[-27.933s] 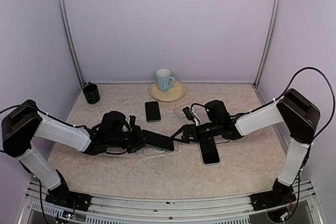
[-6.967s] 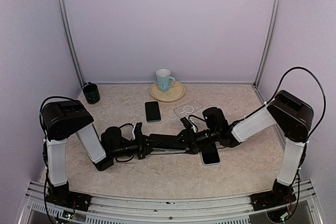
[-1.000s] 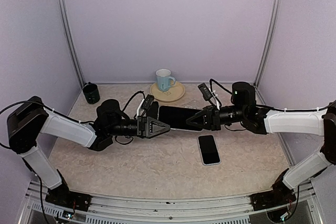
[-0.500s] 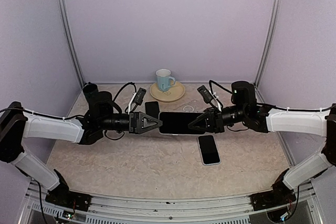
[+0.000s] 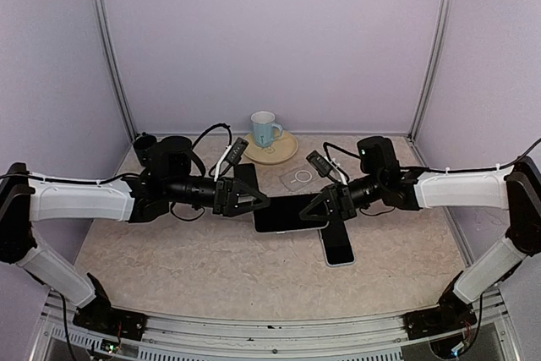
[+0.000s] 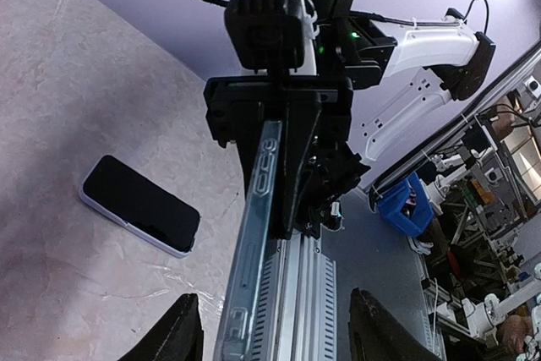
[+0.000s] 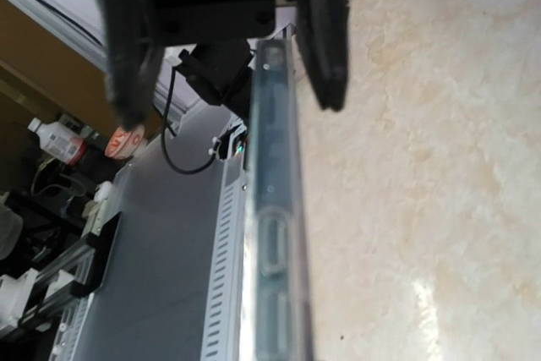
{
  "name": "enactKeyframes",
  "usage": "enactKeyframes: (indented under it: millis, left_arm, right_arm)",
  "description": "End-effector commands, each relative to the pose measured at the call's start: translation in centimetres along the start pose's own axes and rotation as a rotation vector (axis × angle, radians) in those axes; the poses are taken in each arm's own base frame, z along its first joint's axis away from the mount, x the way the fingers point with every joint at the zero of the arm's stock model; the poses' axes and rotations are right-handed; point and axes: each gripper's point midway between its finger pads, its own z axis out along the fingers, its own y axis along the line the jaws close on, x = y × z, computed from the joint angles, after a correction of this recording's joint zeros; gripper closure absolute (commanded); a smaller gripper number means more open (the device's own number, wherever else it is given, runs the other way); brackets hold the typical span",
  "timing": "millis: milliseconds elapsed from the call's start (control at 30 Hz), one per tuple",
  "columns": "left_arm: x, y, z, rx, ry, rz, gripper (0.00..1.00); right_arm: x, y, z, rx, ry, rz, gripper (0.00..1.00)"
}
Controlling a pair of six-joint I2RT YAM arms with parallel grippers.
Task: Put the phone into the phone case
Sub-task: Press the phone with the phone case.
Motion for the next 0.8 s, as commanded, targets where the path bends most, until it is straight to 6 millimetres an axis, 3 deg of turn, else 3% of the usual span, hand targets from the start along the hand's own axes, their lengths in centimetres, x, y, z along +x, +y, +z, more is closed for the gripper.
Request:
enactKeyframes:
  millis: [0,267,400,767]
  left_arm:
    - [0.4,-0.5,0.9,0.023,0.055,0.025,0.43]
    - [1.9,-0.5,2.4,0.036,0.170,0.014,0.47]
    - [2.1,-0.5,2.8,0.029,0.203,0.018,0.53]
    - [3.1,-0.2,3.2,0.028,0.260,0.001,0.92]
  right_arm:
    - [-1.1,1.3,-0.1,-0.065,-0.003,-0.054,1.00]
    - [-0.6,1.7,0.1,-0.094,0.015,-0.045,1.00]
    - [-0.2,1.6,0.4,-0.101,0.032,-0.041,1.00]
    - [0.4,1.1,0.7,-0.087,0.052,-0.031,1.00]
